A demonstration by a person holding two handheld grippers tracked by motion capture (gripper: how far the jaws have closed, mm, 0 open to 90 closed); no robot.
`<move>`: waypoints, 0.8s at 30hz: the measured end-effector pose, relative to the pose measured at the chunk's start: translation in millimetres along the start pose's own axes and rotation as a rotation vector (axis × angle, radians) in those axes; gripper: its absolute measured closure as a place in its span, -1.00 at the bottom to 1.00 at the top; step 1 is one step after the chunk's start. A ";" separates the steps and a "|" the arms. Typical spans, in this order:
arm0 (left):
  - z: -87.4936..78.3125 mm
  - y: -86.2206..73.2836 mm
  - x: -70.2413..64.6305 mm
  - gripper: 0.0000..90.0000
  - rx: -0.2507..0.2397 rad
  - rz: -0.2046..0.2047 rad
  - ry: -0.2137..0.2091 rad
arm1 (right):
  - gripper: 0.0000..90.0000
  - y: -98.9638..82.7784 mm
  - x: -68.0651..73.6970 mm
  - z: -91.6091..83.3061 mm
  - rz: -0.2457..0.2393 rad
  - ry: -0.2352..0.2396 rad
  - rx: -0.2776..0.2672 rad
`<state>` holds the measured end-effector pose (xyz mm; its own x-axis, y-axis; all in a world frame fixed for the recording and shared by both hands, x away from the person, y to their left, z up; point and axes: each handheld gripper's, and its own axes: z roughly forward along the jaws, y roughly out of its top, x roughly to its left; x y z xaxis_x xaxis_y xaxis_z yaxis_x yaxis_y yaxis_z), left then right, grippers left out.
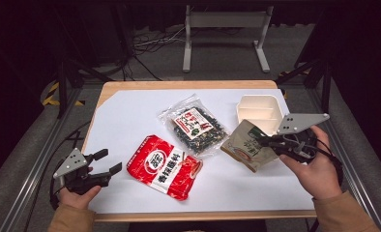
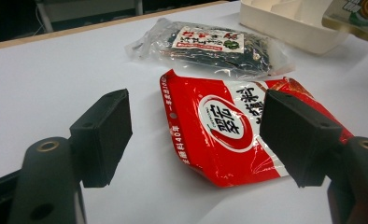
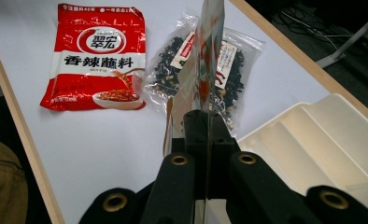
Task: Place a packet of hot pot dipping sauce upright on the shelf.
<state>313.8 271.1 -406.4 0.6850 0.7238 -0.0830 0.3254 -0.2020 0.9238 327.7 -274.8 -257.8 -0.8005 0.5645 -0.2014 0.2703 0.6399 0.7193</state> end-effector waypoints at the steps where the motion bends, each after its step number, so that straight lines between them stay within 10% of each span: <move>1: 0.0 -0.2 -0.4 -0.43 -0.002 -0.004 0.001 | 1.00 1.6 -1.0 -1.5 0.000 0.002 -0.003; 24: -12.5 -5.5 -1.6 -0.42 0.000 -0.012 0.028 | 1.00 44.4 -25.9 -20.9 -0.031 0.026 -0.050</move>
<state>302.7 279.3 -406.7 0.6625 0.7445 -0.0830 0.3329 -0.1933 0.9229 349.2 -271.9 -206.8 -0.8219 0.5305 -0.2077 0.2180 0.6298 0.7455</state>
